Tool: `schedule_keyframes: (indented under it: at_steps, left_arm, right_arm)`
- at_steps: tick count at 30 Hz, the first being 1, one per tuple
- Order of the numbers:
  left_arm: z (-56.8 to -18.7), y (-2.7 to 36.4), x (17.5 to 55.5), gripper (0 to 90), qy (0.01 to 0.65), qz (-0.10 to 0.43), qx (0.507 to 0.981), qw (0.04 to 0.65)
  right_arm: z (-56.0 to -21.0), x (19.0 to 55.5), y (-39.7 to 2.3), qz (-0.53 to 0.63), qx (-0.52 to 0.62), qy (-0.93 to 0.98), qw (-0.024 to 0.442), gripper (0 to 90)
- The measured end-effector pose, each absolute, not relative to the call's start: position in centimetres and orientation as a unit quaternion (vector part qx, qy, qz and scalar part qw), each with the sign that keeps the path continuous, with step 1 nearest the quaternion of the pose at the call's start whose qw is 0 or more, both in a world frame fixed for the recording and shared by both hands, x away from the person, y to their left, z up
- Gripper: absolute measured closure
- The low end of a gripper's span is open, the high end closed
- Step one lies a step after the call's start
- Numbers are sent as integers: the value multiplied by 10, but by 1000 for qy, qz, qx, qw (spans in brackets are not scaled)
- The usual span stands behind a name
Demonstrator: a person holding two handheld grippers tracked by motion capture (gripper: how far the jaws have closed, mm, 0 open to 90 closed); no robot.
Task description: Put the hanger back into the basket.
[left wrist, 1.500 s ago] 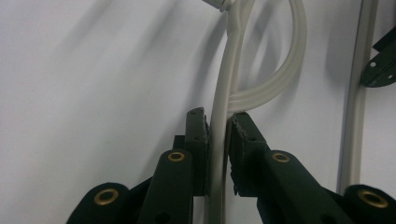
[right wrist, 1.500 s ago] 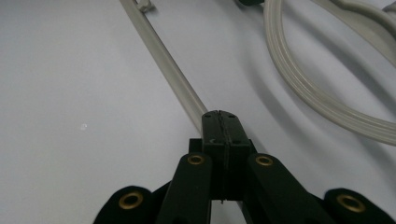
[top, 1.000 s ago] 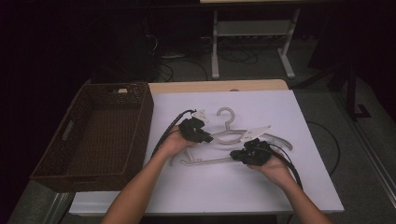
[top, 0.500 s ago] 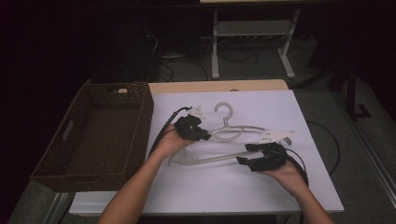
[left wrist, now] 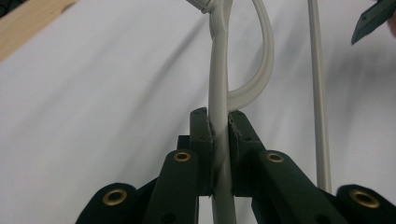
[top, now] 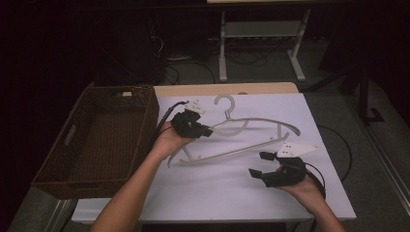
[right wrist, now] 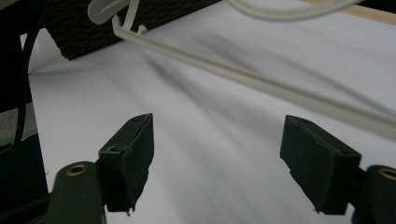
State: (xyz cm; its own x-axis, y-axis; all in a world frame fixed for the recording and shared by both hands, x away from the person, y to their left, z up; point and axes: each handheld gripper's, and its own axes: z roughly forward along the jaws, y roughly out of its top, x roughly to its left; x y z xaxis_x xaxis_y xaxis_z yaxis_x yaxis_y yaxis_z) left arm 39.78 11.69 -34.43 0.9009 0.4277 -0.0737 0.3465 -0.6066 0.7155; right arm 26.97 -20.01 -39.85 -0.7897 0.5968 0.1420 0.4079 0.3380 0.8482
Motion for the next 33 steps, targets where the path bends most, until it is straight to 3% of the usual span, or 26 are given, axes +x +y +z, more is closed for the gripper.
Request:
schedule_keyframes:
  at_steps: [16, 33]
  left_arm:
    - [-279, 171, 393, 828, 248, 100, 887, 377]
    - [-244, 265, 389, 828, 315, 141, 853, 392]
  right_arm:
    - [-396, 260, -199, 485, 324, 802, 124, 25]
    - [-400, 262, -198, 478, 329, 806, 121, 32]
